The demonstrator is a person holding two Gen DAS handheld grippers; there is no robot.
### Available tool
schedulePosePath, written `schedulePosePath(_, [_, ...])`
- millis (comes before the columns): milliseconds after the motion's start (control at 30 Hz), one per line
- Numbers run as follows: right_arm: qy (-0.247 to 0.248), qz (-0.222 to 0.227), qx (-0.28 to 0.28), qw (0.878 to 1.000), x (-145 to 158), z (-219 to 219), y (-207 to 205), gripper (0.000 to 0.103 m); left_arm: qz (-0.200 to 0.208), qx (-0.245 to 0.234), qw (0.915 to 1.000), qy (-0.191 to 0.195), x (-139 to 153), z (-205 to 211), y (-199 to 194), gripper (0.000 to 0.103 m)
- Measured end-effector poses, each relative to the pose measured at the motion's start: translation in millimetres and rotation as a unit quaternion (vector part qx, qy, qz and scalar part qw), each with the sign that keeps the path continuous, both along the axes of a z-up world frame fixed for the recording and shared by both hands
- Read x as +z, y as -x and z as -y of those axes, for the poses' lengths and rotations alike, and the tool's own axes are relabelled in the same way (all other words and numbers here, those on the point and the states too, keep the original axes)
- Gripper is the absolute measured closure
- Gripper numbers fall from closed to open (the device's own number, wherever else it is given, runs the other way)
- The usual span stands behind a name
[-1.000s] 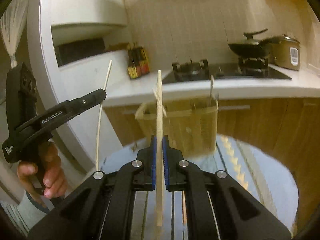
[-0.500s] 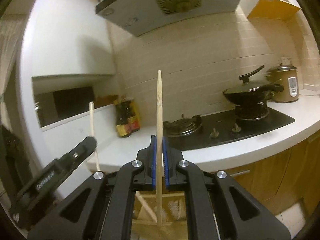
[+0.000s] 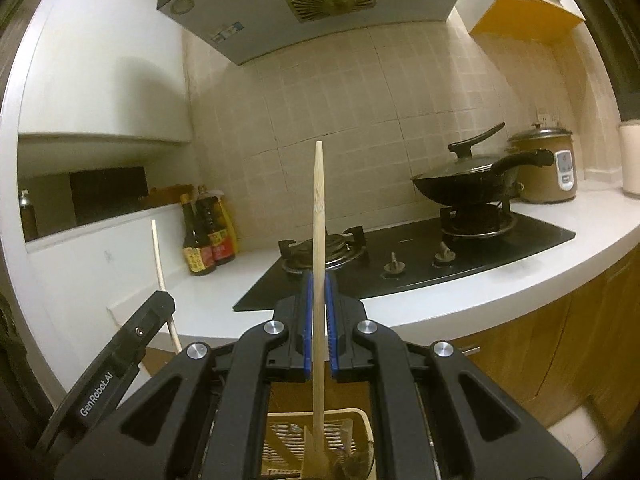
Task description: Organize utensils
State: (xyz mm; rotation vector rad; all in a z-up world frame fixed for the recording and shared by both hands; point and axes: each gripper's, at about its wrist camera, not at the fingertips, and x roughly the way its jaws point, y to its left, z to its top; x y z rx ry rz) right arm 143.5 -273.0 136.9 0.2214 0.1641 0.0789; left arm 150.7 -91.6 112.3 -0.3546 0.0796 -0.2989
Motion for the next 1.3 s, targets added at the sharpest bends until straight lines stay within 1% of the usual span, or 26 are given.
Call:
schedulePosePath(200, [0.005,0.006,-0.006,1.0,-11,-2,-1,0.099,0.015,-0.001,0.9999,-0.005,-7,5,2,0.092])
schedulePosePath(267, [0.006,0.013,-0.008,1.0,-13,-2,4,0.098,0.013,-0.005,0.9999,-0.009,-10,5,2,0.092])
schedulePosePath(333, [0.009,0.011,-0.004,1.0,-14,-4,7,0.098,0.013,-0.003,0.9999,-0.007,-12,3,3,0.092])
schedulePosePath(367, [0.009,0.009,-0.001,1.0,-15,-4,9,0.098,0.012,-0.005,0.9999,-0.005,-12,1,4,0.091])
schedulePosePath(400, [0.01,0.009,0.0,1.0,-15,-3,12,0.097,0.011,-0.008,0.9999,-0.005,-13,-1,5,0.086])
schedulePosePath(433, [0.013,0.006,0.003,1.0,-16,-3,15,0.096,0.011,-0.01,0.9999,-0.008,-13,-2,7,0.083])
schedulePosePath(500, [0.016,0.003,0.007,1.0,-16,-2,21,0.089,0.009,-0.013,0.9997,-0.016,-13,-4,11,0.082])
schedulePosePath(567, [0.012,0.001,0.006,1.0,-16,1,30,0.086,0.006,-0.021,0.9996,-0.019,-12,-10,17,0.082])
schedulePosePath(600, [0.005,0.0,0.006,1.0,-15,4,36,0.083,0.004,-0.025,0.9995,-0.017,-11,-14,21,0.081])
schedulePosePath(633, [0.001,-0.001,0.007,1.0,-15,6,40,0.08,0.004,-0.03,0.9994,-0.015,-9,-18,26,0.077])
schedulePosePath(667, [-0.004,-0.004,0.009,1.0,-14,9,45,0.075,0.004,-0.032,0.9994,-0.014,-7,-22,30,0.074])
schedulePosePath(700, [-0.008,-0.004,0.01,1.0,-14,11,51,0.07,0.006,-0.035,0.9993,-0.013,-4,-27,36,0.066])
schedulePosePath(733, [-0.01,-0.003,0.009,1.0,-13,12,60,0.067,0.007,-0.036,0.9992,-0.013,-2,-30,41,0.061])
schedulePosePath(767, [-0.009,-0.003,0.008,1.0,-12,13,68,0.06,0.007,-0.039,0.9991,-0.014,1,-35,48,0.061])
schedulePosePath(800, [-0.009,-0.002,0.007,1.0,-11,13,75,0.055,0.005,-0.044,0.9989,-0.015,3,-38,54,0.061])
schedulePosePath(867, [-0.006,-0.007,0.009,1.0,-12,12,92,0.054,-0.002,-0.066,0.9977,-0.016,7,-47,68,0.06])
schedulePosePath(900, [-0.002,-0.014,0.012,1.0,-13,10,101,0.054,-0.003,-0.072,0.9973,-0.015,7,-50,75,0.056])
schedulePosePath(933, [-0.001,-0.018,0.014,1.0,-14,8,106,0.054,-0.004,-0.078,0.9968,-0.016,7,-54,82,0.049])
schedulePosePath(967, [0.001,-0.023,0.014,1.0,-17,6,113,0.054,-0.006,-0.082,0.9965,-0.017,6,-58,91,0.044])
schedulePosePath(1000, [0.005,-0.027,0.013,1.0,-19,4,120,0.053,-0.008,-0.081,0.9965,-0.018,4,-61,99,0.037])
schedulePosePath(1033, [0.01,-0.03,0.011,0.999,-22,1,129,0.053,-0.008,-0.077,0.9968,-0.019,2,-64,107,0.036])
schedulePosePath(1100, [0.015,-0.035,0.005,0.999,-32,-4,148,0.046,-0.014,-0.07,0.9969,-0.034,-5,-69,124,0.035])
schedulePosePath(1133, [0.015,-0.04,0.005,0.999,-37,-6,155,0.045,-0.018,-0.066,0.9967,-0.042,-11,-71,133,0.034])
schedulePosePath(1200, [0.013,-0.053,0.003,0.999,-46,-9,163,0.039,-0.025,-0.058,0.9965,-0.054,-21,-73,144,0.028])
schedulePosePath(1300, [0.025,-0.085,-0.015,0.996,-65,-15,167,0.039,-0.037,-0.025,0.9964,-0.071,-44,-74,156,0.022])
